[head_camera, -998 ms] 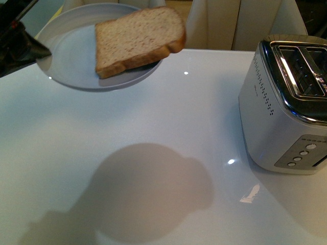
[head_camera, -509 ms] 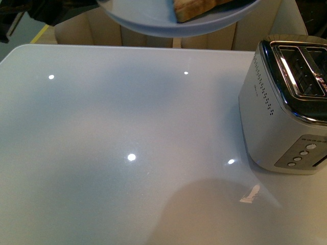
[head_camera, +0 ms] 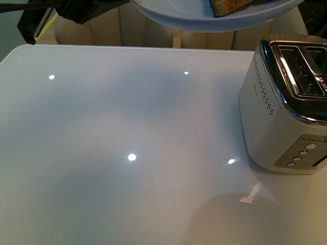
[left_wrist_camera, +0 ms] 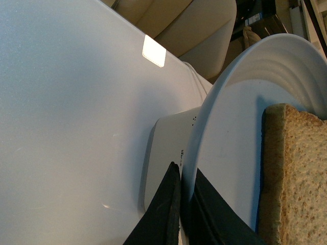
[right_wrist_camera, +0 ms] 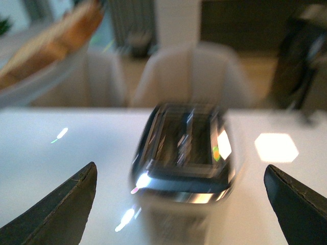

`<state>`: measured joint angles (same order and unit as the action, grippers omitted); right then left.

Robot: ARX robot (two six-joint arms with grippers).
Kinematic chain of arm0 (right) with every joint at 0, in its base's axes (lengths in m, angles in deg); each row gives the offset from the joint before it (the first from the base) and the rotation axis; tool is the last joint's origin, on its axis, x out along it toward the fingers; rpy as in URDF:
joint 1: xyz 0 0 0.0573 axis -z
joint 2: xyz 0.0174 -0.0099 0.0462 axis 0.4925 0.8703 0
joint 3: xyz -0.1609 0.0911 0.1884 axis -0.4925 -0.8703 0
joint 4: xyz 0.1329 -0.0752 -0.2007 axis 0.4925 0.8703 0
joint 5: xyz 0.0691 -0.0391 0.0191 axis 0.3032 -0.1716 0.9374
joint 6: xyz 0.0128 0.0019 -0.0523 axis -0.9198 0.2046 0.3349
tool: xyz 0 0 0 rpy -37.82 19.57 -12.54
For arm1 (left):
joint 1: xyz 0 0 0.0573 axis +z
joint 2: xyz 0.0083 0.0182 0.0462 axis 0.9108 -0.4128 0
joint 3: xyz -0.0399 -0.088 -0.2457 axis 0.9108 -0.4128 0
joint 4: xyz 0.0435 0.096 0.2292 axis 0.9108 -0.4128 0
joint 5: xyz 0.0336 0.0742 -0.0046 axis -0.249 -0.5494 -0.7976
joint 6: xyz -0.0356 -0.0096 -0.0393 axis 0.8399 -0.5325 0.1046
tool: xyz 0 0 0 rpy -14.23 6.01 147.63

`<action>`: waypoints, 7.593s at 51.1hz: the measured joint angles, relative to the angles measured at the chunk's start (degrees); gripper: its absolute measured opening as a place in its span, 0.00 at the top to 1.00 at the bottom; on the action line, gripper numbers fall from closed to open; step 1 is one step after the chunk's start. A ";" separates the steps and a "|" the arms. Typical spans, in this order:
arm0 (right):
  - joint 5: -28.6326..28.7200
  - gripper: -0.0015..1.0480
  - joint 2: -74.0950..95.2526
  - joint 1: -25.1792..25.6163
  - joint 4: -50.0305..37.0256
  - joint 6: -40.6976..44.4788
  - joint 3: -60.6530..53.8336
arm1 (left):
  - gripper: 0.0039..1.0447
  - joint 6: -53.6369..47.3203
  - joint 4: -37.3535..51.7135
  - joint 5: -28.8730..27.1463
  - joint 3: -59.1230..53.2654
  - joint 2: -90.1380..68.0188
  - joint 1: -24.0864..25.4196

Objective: Left arm holds plate, right arm toasts bread

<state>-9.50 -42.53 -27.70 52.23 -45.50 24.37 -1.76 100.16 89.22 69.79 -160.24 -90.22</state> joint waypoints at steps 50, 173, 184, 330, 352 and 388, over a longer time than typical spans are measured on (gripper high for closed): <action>7.61 0.09 61.61 -10.97 -14.82 -26.60 36.61 | 0.97 0.20 0.04 -0.02 0.00 0.09 0.00; -19.56 0.97 78.03 -10.71 -21.35 8.57 38.80 | 0.97 0.28 0.07 0.13 0.00 0.11 0.00; -19.54 0.97 79.95 -10.71 -21.90 8.15 38.80 | 0.97 0.28 0.07 0.11 0.00 0.11 0.00; -6.45 0.98 18.18 -1.88 -27.26 2.40 -2.40 | 0.97 0.26 0.07 0.07 0.00 0.20 0.00; -6.45 0.98 9.11 -1.88 -18.34 2.40 -2.40 | 0.97 0.28 0.07 0.07 0.02 0.20 0.00; -6.49 0.62 -2.62 -1.88 -6.23 2.27 -2.38 | 0.97 0.28 0.07 0.11 0.00 0.22 0.00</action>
<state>-16.00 -45.16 -29.58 46.00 -43.23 21.99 -1.47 100.22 89.33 69.79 -160.02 -90.22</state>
